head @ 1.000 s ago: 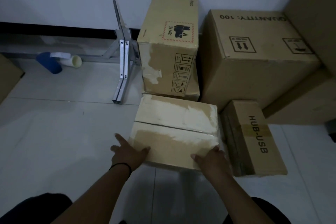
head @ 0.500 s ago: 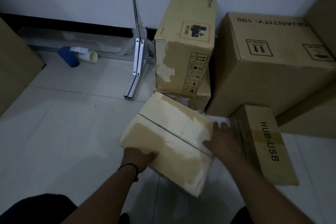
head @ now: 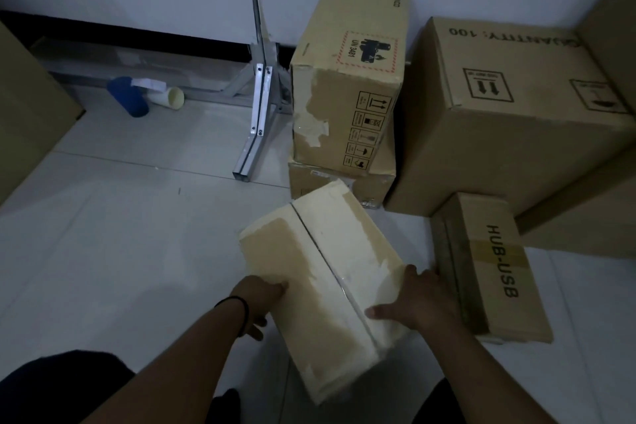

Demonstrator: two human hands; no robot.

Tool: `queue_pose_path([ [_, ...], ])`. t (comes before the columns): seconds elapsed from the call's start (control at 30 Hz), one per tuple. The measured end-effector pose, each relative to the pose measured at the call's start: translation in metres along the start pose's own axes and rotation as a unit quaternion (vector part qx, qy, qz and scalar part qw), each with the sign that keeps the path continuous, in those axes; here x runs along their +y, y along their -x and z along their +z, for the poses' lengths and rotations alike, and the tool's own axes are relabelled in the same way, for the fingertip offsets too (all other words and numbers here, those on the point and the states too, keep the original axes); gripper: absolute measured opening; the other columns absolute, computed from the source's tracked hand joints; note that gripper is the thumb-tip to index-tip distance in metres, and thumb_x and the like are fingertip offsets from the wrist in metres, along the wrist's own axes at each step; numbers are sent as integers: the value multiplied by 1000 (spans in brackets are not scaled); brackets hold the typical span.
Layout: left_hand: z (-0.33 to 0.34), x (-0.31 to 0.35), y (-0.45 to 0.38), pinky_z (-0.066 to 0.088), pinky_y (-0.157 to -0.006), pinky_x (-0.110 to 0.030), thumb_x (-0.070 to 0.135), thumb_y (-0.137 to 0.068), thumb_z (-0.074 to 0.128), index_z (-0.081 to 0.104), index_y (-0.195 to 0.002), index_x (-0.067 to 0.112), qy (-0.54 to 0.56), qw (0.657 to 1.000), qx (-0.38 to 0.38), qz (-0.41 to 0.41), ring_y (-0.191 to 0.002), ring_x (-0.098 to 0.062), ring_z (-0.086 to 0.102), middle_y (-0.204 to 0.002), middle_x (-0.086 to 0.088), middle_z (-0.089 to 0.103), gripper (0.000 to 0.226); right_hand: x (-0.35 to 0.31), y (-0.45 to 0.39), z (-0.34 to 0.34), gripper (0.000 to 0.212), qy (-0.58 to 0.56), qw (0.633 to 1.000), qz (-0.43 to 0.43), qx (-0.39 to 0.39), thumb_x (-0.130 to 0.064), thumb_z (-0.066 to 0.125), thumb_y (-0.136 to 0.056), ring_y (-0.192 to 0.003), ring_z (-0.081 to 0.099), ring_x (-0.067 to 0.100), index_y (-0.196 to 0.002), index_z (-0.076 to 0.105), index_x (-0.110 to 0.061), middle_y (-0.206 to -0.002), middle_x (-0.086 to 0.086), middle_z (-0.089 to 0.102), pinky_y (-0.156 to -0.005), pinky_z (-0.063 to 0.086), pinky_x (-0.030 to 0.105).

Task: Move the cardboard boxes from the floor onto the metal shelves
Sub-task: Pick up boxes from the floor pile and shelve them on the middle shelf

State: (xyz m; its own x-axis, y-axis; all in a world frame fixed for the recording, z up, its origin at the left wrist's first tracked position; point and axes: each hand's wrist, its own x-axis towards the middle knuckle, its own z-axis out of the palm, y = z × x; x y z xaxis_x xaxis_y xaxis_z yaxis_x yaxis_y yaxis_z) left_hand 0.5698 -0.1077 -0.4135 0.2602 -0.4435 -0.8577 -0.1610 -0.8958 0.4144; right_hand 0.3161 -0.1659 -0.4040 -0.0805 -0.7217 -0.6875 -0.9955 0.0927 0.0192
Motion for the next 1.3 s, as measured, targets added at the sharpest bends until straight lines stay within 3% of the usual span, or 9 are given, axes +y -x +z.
queue_pose_path([
  [0.13, 3, 1, 0, 53, -79, -46, 39, -92, 60, 34, -143, 2, -5, 1000, -3, 20, -97, -31, 57, -131, -21, 51, 68, -1, 11, 6, 126, -19, 999, 21, -31, -86, 65, -51, -127, 46, 27, -145, 25, -12, -144, 11, 39, -94, 45, 33],
  [0.27, 2, 4, -3, 51, -87, -43, 21, -86, 69, 48, -127, 8, 26, 997, 16, 70, -101, -30, 53, -115, -11, 55, 48, -6, 17, 8, 99, -42, 997, 14, -55, -84, 49, -72, -120, 54, 22, -139, 43, -10, -138, 7, 52, -88, 45, 27],
  [0.37, 0, 4, -5, 48, -95, -45, 10, -83, 71, 43, -133, 7, 43, 995, -1, 91, -109, -31, 53, -127, -13, 53, 58, -4, 16, 9, 92, -81, 995, 26, -58, -84, 38, -78, -113, 58, 22, -132, 52, -10, -131, 7, 58, -87, 48, 28],
  [0.5, 0, 2, -2, 42, -93, -48, 26, -84, 73, 28, -144, 10, 33, 997, -31, 61, -121, -33, 46, -141, -13, 42, 77, -1, 3, 11, 89, -269, 962, 9, -38, -70, 54, -81, -124, 51, 27, -144, 36, -9, -143, 10, 48, -88, 42, 26],
  [0.6, 1, 1, -2, 45, -94, -53, 39, -80, 73, 42, -136, 13, 26, 997, -49, 57, -117, -34, 52, -130, -12, 53, 69, -5, -3, 19, 89, -387, 922, -11, -25, -56, 65, -82, -131, 44, 30, -150, 22, -18, -148, 8, 41, -100, 40, 34],
  [0.73, 2, 2, -3, 52, -85, -50, 30, -88, 67, 54, -115, 18, 27, 995, -47, 82, -106, -32, 57, -117, -10, 61, 33, -8, -3, 22, 87, -387, 922, -12, -17, -54, 65, -84, -132, 43, 31, -150, 22, -16, -148, 9, 40, -101, 39, 33],
  [0.87, 2, 2, -1, 55, -83, -52, 27, -80, 75, 61, -110, 16, 25, 993, -54, 106, -98, -31, 62, -109, -12, 66, 35, -7, -1, 22, 85, -401, 916, -9, -17, -55, 64, -84, -131, 44, 30, -148, 26, -15, -146, 8, 43, -102, 39, 34],
  [1.03, -2, 4, 0, 52, -74, -36, 32, -69, 81, 52, -124, 10, 82, 987, -24, 135, -98, -27, 61, -114, -9, 63, 66, -9, 4, 21, 82, -430, 903, -4, 1, -58, 65, -82, -124, 49, 28, -145, 32, -16, -140, 6, 48, -93, 41, 30],
  [1.3, -13, 28, 18, 58, -70, -38, 30, -89, 64, 64, -114, 7, 168, 974, -76, 128, -87, -31, 68, -100, -13, 71, 34, 4, 12, -11, 94, -446, 894, 37, -23, -74, 62, -71, -111, 57, 28, -141, 41, -14, -132, 6, 54, -90, 50, 37],
])
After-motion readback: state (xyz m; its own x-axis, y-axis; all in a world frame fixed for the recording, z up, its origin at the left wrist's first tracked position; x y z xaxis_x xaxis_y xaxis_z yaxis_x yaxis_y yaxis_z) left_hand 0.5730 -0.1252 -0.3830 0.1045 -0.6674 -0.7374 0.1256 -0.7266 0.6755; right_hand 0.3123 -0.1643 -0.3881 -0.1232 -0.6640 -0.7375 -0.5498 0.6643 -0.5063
